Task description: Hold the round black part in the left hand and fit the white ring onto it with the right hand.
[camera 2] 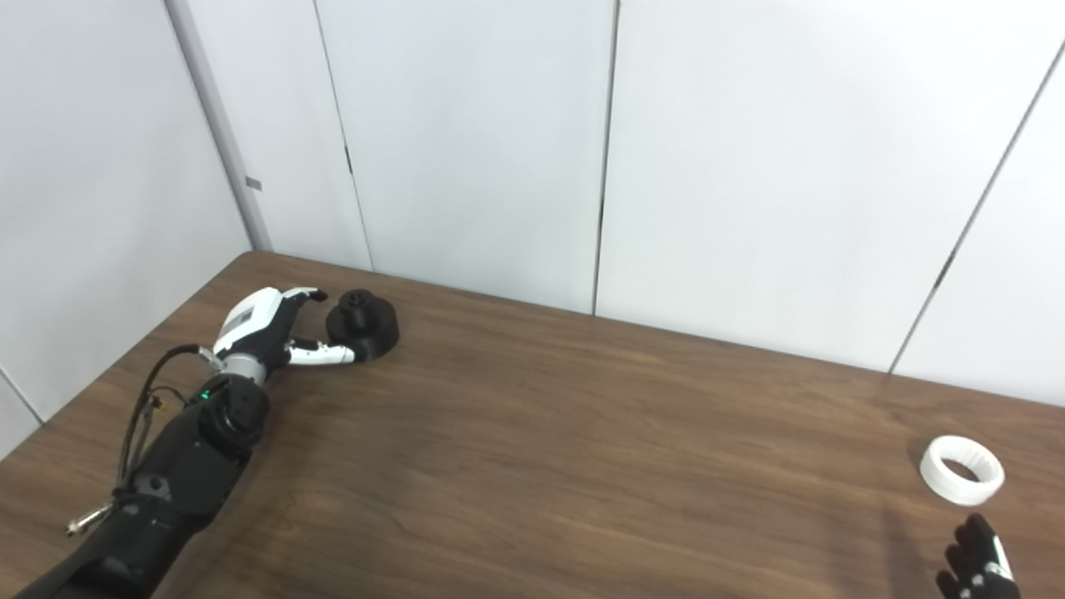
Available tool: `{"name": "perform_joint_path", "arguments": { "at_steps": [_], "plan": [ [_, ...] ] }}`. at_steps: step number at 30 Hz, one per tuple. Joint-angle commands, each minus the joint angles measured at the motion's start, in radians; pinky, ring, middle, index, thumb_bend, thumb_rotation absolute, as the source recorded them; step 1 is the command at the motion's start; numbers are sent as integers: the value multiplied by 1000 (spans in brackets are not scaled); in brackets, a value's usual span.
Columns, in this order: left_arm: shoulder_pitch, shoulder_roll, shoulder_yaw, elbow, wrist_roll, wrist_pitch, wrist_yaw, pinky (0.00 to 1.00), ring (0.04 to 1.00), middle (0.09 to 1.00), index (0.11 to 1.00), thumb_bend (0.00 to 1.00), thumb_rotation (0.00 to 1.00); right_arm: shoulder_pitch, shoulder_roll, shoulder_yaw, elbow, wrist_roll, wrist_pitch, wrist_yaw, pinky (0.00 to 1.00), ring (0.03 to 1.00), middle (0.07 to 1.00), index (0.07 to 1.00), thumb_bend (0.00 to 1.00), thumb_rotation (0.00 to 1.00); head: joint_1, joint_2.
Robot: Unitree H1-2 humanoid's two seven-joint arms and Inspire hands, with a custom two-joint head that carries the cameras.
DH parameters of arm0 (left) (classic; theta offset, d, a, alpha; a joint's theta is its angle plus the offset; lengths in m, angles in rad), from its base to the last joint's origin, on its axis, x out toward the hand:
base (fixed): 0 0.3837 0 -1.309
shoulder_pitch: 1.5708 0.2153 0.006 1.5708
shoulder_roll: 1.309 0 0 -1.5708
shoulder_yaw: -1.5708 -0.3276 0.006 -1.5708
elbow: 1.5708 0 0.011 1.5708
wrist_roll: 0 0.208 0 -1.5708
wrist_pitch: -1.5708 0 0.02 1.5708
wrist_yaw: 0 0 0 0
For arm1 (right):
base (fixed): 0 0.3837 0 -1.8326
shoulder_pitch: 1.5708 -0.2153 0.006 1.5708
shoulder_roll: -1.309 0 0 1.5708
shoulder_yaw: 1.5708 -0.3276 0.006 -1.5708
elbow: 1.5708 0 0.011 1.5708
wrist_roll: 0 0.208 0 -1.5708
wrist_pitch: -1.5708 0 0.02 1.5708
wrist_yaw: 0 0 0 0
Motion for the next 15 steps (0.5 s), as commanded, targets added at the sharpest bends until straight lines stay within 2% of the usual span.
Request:
{"name": "perform_joint_path", "arguments": {
  "at_steps": [1, 15],
  "plan": [
    [-67, 23, 2, -6, -11, -11, 18, 982, 987, 945, 845, 1000, 420, -10, 7, -1, -47, 1, -9, -8, 1000, 1000, 1000, 1000, 549, 1000, 1, 1],
    [-83, 24, -38, 7, -25, 4, 5, 990, 996, 951, 827, 1000, 437, -9, 7, 1, -63, 1, 4, -11, 1000, 1000, 1000, 1000, 485, 1000, 0, 5]
  ]
}}
